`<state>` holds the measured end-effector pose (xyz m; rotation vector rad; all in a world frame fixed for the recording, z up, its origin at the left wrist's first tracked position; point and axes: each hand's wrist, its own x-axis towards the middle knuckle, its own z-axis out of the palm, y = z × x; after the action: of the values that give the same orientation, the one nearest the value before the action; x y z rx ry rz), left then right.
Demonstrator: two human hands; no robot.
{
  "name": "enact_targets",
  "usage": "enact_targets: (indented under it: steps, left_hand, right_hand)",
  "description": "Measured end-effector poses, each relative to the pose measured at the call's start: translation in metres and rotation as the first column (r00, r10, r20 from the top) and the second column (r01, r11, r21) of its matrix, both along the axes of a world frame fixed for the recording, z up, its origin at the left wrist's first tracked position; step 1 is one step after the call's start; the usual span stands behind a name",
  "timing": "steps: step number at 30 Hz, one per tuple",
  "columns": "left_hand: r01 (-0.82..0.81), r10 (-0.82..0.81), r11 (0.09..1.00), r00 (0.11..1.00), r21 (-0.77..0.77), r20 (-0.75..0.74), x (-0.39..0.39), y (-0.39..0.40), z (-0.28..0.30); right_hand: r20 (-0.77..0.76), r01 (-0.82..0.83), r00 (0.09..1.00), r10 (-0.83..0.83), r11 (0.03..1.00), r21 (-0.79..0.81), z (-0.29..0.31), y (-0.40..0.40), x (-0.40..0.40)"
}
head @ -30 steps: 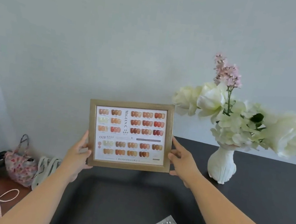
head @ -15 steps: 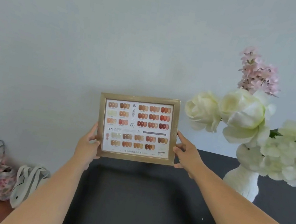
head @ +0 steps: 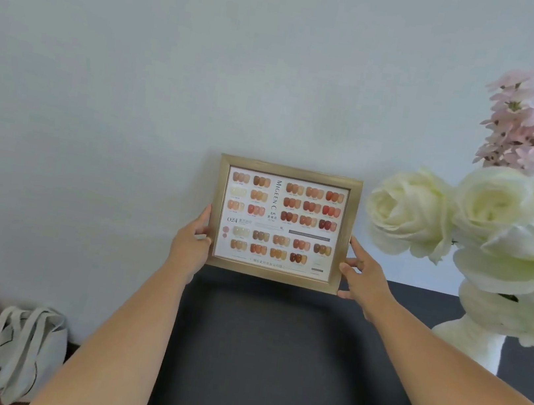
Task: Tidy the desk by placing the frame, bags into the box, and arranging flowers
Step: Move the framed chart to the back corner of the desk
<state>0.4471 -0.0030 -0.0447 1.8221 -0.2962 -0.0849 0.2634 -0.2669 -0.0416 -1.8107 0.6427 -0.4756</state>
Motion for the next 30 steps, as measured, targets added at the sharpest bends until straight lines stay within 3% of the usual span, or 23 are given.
enact_targets:
  steps: [15, 24, 27, 30]
  left_hand:
    - [0.063, -0.062, 0.997, 0.998, 0.035, -0.03, 0.001, 0.008, -0.031]
    - [0.01, -0.024, 0.976, 0.998, 0.215, 0.063, -0.048, 0.02, -0.045]
    - [-0.038, 0.032, 0.978, 0.999, 0.205, 0.032, -0.064, 0.02, -0.045]
    - [-0.115, 0.116, 0.988, 0.993, 0.102, -0.011, -0.085, 0.017, -0.048]
  right_hand:
    - [-0.028, 0.017, 1.0, -0.015, 0.997, 0.074, -0.016, -0.003, -0.009]
    - [-0.134, 0.074, 0.988, -0.074, 0.997, -0.004, -0.04, 0.014, -0.033]
    - [-0.141, 0.079, 0.987, -0.077, 0.997, 0.008, -0.04, 0.017, -0.04]
    - [-0.134, 0.092, 0.987, -0.091, 0.996, 0.006, -0.042, 0.018, -0.048]
